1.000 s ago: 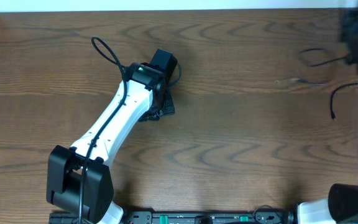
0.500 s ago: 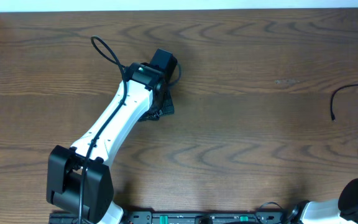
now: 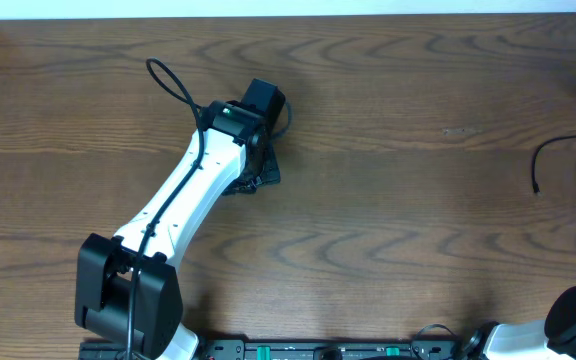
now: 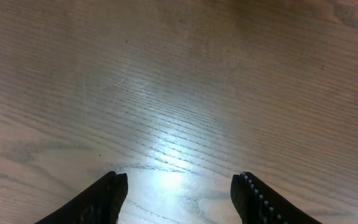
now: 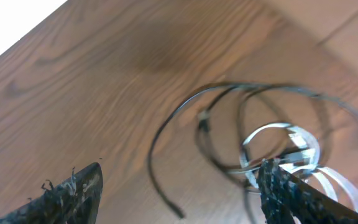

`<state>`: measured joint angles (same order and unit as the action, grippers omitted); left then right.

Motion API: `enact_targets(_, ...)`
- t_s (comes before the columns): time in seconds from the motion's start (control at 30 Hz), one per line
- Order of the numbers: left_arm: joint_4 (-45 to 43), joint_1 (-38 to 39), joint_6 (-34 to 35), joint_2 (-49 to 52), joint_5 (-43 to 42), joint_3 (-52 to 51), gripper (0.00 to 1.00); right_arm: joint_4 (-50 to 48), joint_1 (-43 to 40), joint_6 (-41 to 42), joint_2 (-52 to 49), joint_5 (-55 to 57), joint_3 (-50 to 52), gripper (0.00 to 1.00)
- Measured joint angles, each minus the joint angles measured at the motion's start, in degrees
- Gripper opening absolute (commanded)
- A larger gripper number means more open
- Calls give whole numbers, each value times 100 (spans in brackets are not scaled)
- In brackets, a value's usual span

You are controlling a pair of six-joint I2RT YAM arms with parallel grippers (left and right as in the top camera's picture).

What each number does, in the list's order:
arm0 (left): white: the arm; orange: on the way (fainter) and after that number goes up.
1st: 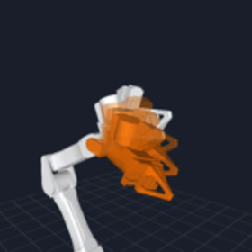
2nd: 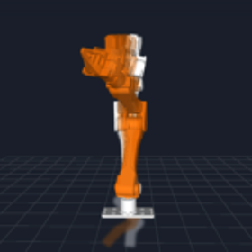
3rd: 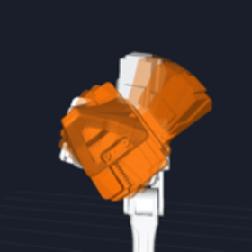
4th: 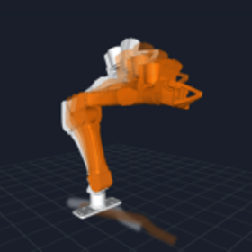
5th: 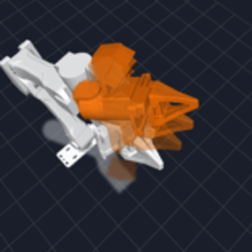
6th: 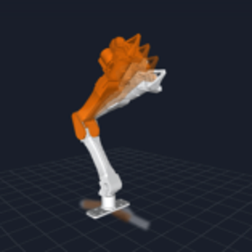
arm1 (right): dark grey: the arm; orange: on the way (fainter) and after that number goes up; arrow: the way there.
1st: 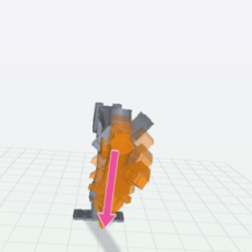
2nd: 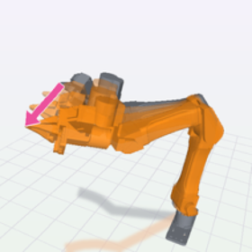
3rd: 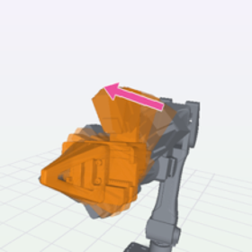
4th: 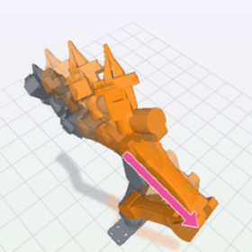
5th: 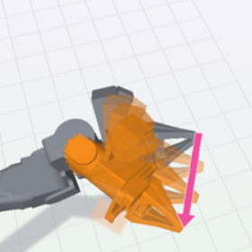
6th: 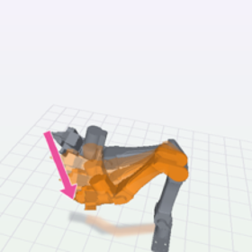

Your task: Untangle cables

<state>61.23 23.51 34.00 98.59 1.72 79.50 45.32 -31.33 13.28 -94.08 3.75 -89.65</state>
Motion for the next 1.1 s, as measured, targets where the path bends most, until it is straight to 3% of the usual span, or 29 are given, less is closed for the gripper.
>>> enact_targets(0.37,-140,-2,-2,0,13,0,59,-249,273,-157,0,-1792,1029,67)
enact_targets(0.67,-166,-433,-103,0,39,0,59,-321,1561,-826,0,-2546,1193,63)
enact_targets(1.0,79,-1620,-282,0,61,0,59,-155,3274,-1099,0,-1762,1193,80)
enact_targets(1.1,275,-1899,-297,0,81,0,63,111,3637,-1119,0,-1318,1198,81)
